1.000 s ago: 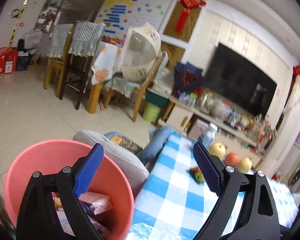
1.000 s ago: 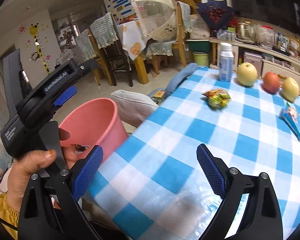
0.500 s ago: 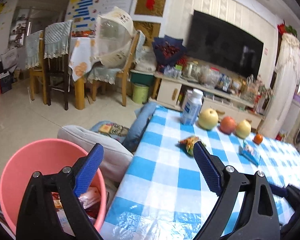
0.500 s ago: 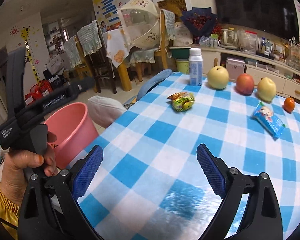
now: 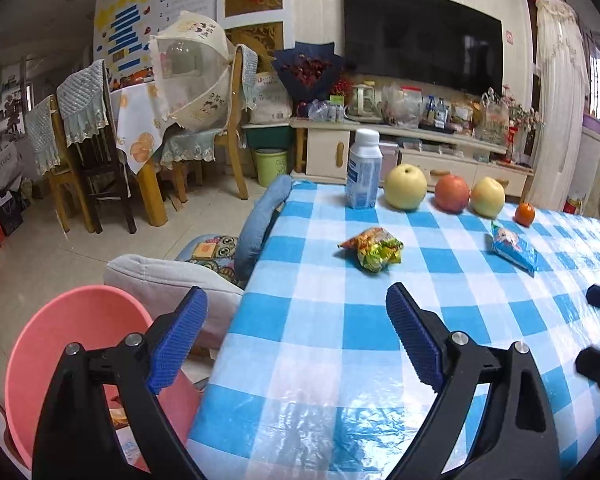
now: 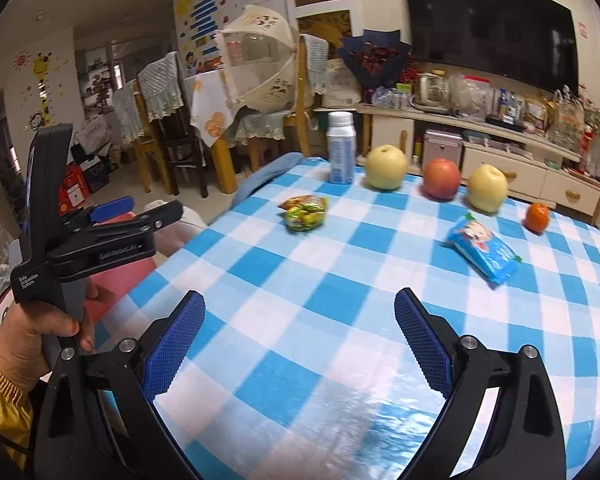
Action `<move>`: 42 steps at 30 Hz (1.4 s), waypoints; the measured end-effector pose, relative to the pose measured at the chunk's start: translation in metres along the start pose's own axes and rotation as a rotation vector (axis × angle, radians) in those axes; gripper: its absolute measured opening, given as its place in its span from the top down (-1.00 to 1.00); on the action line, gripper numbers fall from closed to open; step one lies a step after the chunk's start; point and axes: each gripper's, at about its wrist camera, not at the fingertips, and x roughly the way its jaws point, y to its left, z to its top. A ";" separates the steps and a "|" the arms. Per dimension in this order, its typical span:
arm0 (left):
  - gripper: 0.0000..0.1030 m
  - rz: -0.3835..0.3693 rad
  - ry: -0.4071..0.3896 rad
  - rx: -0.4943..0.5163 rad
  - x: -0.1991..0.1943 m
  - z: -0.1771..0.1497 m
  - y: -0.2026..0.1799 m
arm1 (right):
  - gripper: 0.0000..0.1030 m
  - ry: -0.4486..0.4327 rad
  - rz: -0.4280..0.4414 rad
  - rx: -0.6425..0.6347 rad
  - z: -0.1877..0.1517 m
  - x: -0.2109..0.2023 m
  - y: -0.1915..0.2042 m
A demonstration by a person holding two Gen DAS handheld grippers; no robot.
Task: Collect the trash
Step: 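Bring both open tools back to the remaining packs on the table, then grasp the yellow-green chip bag with left tool while right tool grasps the blue cartoon pack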
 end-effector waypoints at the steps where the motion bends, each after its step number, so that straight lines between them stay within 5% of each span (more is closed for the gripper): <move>1: -0.77 0.002 0.008 0.008 0.002 -0.001 -0.003 | -0.84 0.000 -0.013 0.012 0.000 -0.002 -0.007; 17: -0.77 -0.106 0.106 -0.068 0.026 -0.004 -0.041 | -0.84 -0.007 -0.135 0.153 -0.010 -0.014 -0.117; 30: -0.77 -0.213 0.192 -0.218 0.098 0.018 -0.067 | -0.84 0.103 -0.207 0.174 0.001 0.051 -0.185; 42: -0.77 -0.134 0.266 -0.224 0.161 0.037 -0.075 | -0.84 0.148 -0.201 0.143 0.026 0.111 -0.222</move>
